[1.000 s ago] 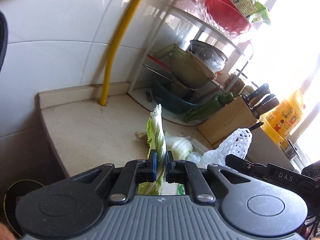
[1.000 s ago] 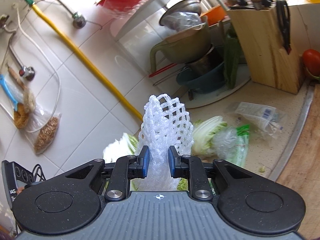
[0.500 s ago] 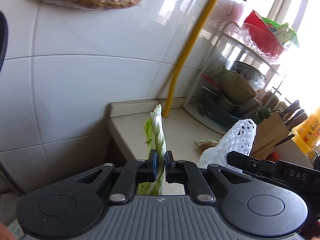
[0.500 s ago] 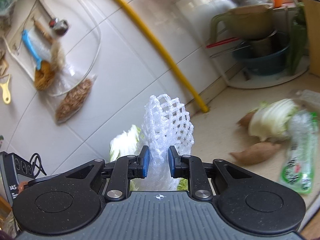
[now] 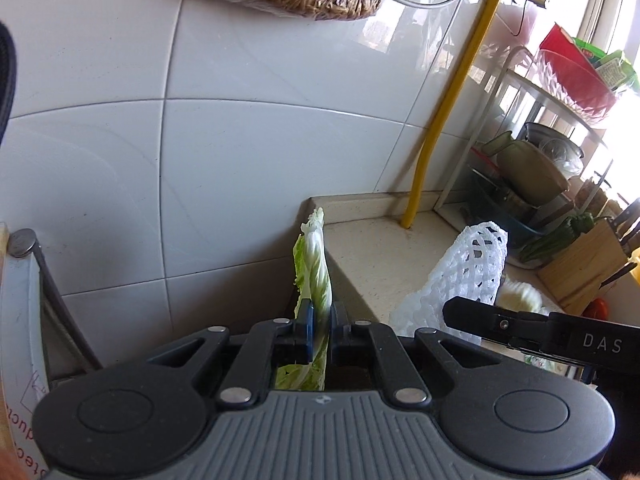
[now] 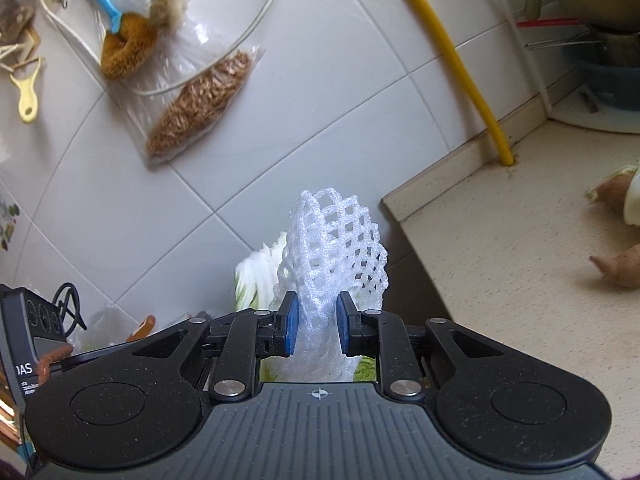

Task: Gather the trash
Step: 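Lower both grippers with the leaf and net into the trash bin, then open both grippers over the bin to drop the leaf and net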

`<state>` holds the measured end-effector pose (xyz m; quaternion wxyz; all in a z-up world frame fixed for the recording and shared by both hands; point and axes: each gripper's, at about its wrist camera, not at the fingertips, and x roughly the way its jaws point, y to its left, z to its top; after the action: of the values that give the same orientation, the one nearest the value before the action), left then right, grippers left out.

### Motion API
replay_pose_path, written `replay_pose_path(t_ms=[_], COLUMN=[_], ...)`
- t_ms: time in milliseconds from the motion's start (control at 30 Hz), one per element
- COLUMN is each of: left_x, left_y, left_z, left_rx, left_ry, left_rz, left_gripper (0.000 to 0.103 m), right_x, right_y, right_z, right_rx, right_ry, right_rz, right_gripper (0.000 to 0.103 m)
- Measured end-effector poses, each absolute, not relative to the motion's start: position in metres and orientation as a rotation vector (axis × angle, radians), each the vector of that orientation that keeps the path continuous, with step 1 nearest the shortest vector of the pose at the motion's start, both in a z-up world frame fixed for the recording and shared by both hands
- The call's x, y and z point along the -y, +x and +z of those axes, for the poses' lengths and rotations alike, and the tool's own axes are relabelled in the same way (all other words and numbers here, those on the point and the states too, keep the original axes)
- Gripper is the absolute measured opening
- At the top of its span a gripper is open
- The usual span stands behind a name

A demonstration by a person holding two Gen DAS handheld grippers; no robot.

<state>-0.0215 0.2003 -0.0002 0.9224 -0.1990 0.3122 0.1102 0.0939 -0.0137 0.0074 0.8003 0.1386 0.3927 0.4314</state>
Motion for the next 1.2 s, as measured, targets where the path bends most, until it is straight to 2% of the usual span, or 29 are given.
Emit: replay_pose_path(t_ms=[733,1000,1067,1200], left_x=[-0.204,-0.213,-0.216,-0.222], left_y=[-0.013,0.01,0.014,0.017], left_z=[-0.048,-0.09,-0.092,-0.093], left_rx=[-0.743,-0.85,-0.851,-0.849], left_ry=[-0.417,-0.406,-0.401,-0.4], left_rz=[0.388,0.478,0.489,0.509], left_gripper=[0.007,0.008,0.01,0.012], right_x=[-0.029,-0.059,-0.07,-0.088], right_y=[0.109,0.133,0.137,0.145], right_z=[-0.029,-0.075,-0.089,-0.115], right_rx=[-0.974,-1.077,-1.105,-1.155], right_ry=[0.177,0.084,0.047,-0.016], right_rz=[0.941,0.935,0.929,0.899], right_gripper=[0.026,0.026,0.034,0.043])
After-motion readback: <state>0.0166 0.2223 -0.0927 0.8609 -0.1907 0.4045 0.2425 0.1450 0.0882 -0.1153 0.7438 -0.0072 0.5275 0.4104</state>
